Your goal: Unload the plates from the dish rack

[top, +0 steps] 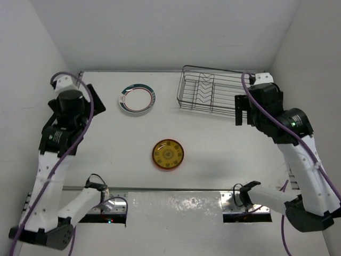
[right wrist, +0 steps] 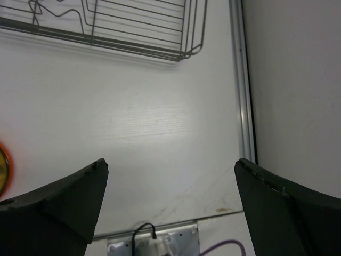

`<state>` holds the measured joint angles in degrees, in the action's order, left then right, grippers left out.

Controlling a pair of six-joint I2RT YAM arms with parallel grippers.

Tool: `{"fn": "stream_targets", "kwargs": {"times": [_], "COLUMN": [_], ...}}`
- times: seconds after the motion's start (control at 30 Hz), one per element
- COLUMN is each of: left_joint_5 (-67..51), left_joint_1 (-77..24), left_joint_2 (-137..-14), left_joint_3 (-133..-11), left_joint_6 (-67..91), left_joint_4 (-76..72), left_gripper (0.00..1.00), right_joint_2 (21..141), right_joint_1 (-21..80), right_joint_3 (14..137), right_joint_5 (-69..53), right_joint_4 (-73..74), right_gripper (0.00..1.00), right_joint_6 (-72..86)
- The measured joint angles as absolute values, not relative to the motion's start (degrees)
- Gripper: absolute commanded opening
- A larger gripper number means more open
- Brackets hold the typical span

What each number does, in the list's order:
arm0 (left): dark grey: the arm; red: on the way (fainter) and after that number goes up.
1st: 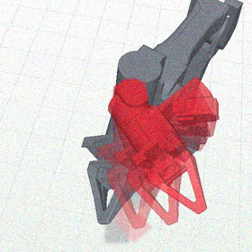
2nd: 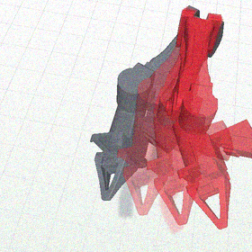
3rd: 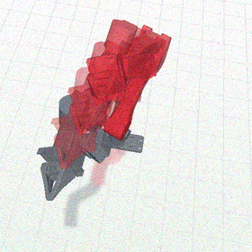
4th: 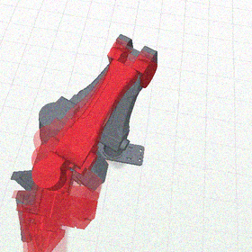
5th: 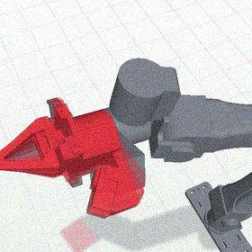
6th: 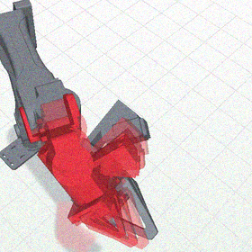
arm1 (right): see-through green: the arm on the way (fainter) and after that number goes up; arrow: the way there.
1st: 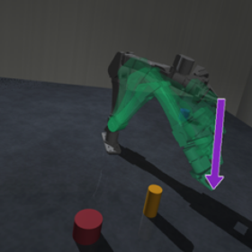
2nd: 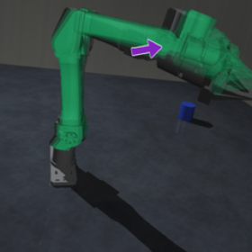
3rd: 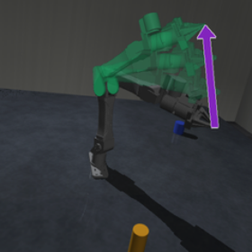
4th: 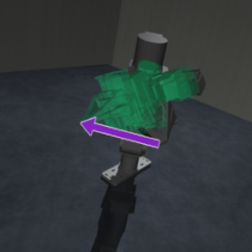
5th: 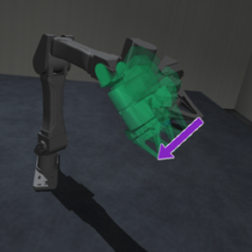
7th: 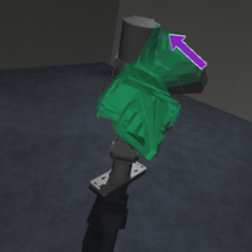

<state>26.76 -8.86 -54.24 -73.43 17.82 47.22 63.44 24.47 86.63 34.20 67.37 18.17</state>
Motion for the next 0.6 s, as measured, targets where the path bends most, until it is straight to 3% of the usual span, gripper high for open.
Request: {"fn": "stream_targets", "kwargs": {"times": [0.17,0.6], "left_joint_5": [28.8,32.5], "left_joint_1": [-9.0,-9.0], "left_joint_2": [-46.8,-49.8], "left_joint_3": [-66.8,-63.2], "left_joint_6": [18.1,20.0], "left_joint_4": [47.9,51.1], "left_gripper": [1.00,1.00], "right_joint_2": [60.3,56.3], "right_joint_1": [24.5,24.5], "right_joint_3": [91.5,90.5], "right_joint_5": [37.8,39.7], "right_joint_4": [74.2,77.3], "right_gripper": [0.99,0.99], "right_joint_6": [17.9,20.1]}}
